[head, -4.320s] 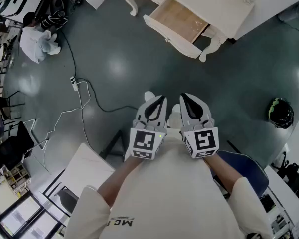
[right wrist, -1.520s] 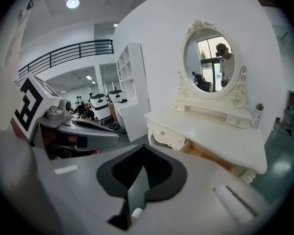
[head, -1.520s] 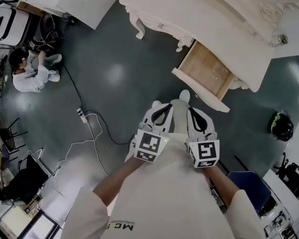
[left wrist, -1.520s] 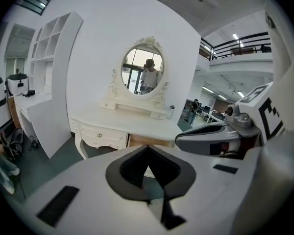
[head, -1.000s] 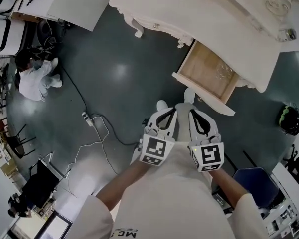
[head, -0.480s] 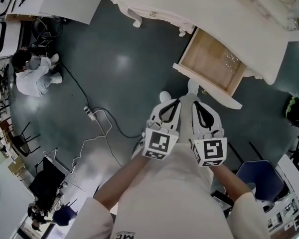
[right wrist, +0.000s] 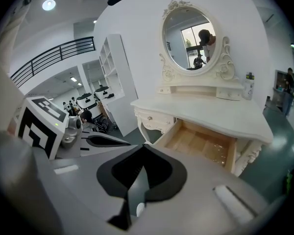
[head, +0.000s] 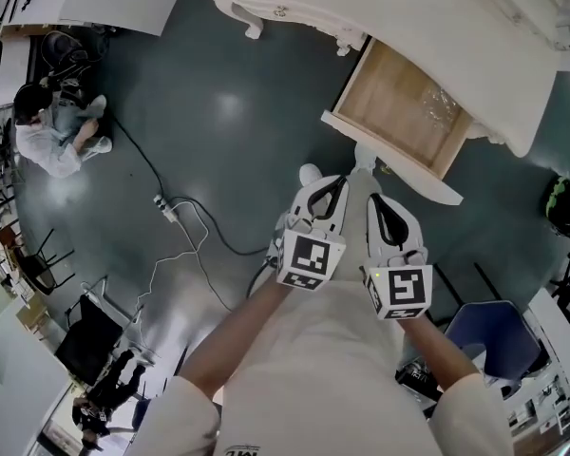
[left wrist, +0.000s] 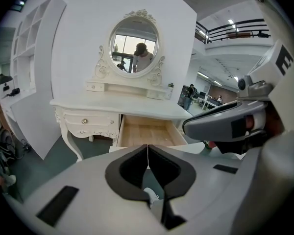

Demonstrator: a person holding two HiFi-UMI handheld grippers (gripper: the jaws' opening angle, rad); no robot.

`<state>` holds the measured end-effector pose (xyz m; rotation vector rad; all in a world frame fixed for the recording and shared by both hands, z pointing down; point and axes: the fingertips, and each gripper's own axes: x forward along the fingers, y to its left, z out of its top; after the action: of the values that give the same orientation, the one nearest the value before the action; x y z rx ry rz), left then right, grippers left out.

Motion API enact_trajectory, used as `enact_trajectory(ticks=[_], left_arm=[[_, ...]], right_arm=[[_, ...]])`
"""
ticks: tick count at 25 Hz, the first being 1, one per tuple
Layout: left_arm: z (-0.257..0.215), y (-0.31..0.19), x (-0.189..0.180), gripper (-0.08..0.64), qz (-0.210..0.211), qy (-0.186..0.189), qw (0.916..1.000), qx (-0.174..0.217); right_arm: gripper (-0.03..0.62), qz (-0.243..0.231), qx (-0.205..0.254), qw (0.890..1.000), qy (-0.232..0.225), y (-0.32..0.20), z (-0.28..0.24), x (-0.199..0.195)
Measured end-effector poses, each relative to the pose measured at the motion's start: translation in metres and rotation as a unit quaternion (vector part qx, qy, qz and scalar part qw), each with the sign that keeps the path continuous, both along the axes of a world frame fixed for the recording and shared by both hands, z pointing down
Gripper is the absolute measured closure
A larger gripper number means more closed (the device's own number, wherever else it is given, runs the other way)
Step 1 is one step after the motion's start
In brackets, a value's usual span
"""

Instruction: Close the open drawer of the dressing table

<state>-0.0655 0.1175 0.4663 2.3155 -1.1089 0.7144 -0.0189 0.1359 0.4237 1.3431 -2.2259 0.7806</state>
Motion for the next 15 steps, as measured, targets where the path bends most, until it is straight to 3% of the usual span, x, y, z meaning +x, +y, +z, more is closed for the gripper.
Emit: enact_trajectory(ticks=[15], left_arm=[[0.044,-0.023,0.007,0.551,-0.019,-0.030,0.9993,-0.007]], right_arm=[[0.591,0.017,0.001,1.000,0.001,-0.031,0.028,0.016]])
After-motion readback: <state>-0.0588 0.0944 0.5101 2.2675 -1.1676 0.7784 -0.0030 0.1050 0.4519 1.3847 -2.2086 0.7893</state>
